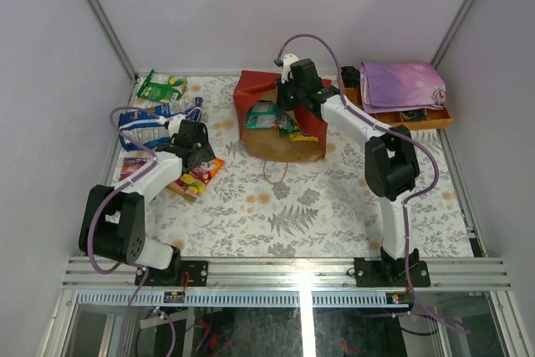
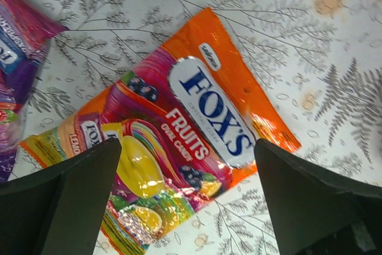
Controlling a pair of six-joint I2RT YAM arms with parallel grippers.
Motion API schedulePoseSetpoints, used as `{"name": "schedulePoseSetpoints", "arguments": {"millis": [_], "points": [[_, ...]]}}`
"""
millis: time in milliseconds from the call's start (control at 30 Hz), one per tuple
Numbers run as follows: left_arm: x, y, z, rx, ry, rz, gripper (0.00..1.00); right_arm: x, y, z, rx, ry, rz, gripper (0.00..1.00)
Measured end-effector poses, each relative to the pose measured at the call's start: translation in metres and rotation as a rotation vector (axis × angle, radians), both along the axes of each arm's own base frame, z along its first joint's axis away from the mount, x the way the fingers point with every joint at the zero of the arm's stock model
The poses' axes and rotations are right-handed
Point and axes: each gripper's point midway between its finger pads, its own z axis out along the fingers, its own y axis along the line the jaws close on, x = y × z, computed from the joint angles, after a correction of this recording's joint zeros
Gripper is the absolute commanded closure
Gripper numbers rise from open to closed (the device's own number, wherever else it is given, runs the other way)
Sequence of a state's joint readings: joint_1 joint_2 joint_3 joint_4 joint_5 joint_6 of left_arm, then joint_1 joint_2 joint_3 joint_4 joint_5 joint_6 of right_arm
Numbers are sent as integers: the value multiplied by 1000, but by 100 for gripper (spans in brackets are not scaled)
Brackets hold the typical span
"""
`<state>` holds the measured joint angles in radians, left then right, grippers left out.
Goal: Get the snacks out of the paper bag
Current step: Adjust the snack at the center of the board.
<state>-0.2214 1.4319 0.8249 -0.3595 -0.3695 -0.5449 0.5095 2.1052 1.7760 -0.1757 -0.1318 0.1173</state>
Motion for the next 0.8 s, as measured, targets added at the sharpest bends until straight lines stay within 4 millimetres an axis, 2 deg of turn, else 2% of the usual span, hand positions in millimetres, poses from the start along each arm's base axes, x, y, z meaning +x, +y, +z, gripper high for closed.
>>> {"name": "schedulePoseSetpoints", "arguments": {"millis": [200, 267, 333, 367, 533, 700, 800], "points": [[1, 9, -21, 26, 52, 27, 18, 0, 2, -1, 5, 3, 10, 100], [0, 9, -30, 32, 76, 25, 25, 0, 2, -1, 5, 3, 10, 100], [0, 10, -37, 44, 92, 24, 35, 0, 2, 0, 6, 3, 10, 100], [2, 11, -38, 46, 88, 24, 37, 0, 2, -1, 6, 3, 10, 100], [10, 10, -39, 48, 62, 23, 61, 0, 2, -1, 6, 3, 10, 100], [15, 9, -36, 41, 39, 29, 98, 0, 2, -1, 6, 4, 10, 100], [15, 9, -37, 40, 39, 28, 100, 0, 2, -2, 5, 5, 10, 100]]}}
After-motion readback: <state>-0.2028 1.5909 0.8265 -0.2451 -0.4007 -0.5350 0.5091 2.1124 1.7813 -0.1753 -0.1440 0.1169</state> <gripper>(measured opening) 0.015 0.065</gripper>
